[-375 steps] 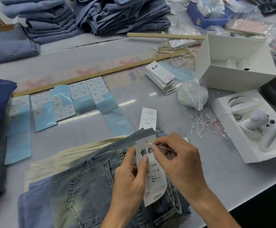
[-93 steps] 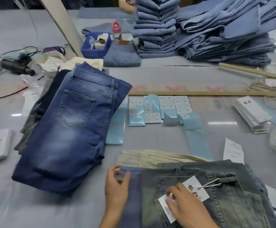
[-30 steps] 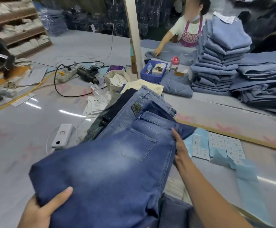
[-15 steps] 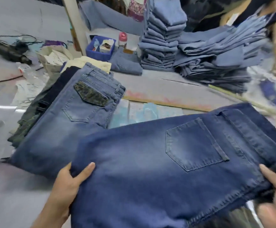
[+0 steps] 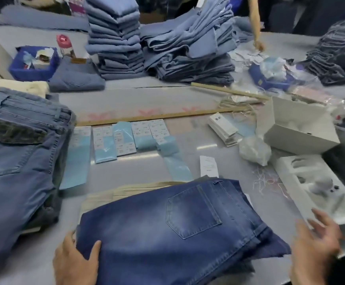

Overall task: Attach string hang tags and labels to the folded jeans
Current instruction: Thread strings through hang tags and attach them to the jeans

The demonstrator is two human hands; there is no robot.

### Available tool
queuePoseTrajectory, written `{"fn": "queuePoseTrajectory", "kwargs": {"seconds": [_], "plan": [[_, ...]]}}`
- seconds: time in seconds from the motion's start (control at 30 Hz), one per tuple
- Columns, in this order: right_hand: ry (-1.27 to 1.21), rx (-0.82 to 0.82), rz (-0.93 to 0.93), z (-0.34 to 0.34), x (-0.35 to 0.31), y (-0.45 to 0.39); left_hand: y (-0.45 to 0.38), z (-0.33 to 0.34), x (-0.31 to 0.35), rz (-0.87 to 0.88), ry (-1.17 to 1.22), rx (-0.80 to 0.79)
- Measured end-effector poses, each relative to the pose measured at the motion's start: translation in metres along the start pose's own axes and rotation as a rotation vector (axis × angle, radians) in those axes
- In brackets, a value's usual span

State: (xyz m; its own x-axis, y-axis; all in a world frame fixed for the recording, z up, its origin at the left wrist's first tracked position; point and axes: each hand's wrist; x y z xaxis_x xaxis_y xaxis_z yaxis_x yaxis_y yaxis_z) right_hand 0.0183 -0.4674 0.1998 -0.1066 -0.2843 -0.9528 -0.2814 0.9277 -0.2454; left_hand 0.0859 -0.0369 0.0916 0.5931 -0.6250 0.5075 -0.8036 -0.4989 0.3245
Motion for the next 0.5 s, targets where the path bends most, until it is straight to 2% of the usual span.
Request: {"fn": "queuePoseTrajectory", "kwargs": {"seconds": [0.07, 0.13, 0.17, 0.2, 0.27, 0.33, 0.4, 0.5], "plan": [[0.100, -0.203, -0.243, 0.017, -0.016, 0.002, 0.018, 0.002, 0.037, 0.185, 0.005, 0.243], [0.244, -0.449, -0.417, 0.033, -0.009, 0.009, 0.047, 0.021, 0.082, 0.480, 0.028, 0.358], [0.382, -0.610, -0.438, 0.041, -0.003, 0.017, 0.067, 0.034, 0.107, 0.634, 0.035, 0.342], [0.523, -0.787, -0.442, 0.047, 0.006, 0.028, 0.087, 0.052, 0.123, 0.786, 0.009, 0.249], [0.712, -1.059, -0.295, 0.049, 0.032, 0.043, 0.116, 0.096, 0.137, 0.999, -0.188, 0.101], [0.659, -1.122, -0.145, 0.042, 0.048, 0.042, 0.126, 0.131, 0.132, 1.054, -0.381, -0.004], [0.582, -1.092, -0.111, 0.036, 0.057, 0.038, 0.123, 0.146, 0.123, 1.024, -0.372, -0.035], [0.638, -1.020, -0.094, 0.034, 0.059, 0.041, 0.115, 0.147, 0.116, 1.010, -0.358, -0.042]]}}
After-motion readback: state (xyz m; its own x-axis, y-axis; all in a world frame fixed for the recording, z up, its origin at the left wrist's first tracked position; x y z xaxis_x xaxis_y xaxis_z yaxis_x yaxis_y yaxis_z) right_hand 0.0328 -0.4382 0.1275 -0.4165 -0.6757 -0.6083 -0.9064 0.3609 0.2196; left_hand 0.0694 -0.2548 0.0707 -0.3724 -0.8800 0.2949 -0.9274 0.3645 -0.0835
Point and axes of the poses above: each hand's wrist, its own y-axis away from the middle knuckle, its own z-axis out of the palm, x = y × z, and after that the axes turned 8 degrees about -y, right-handed
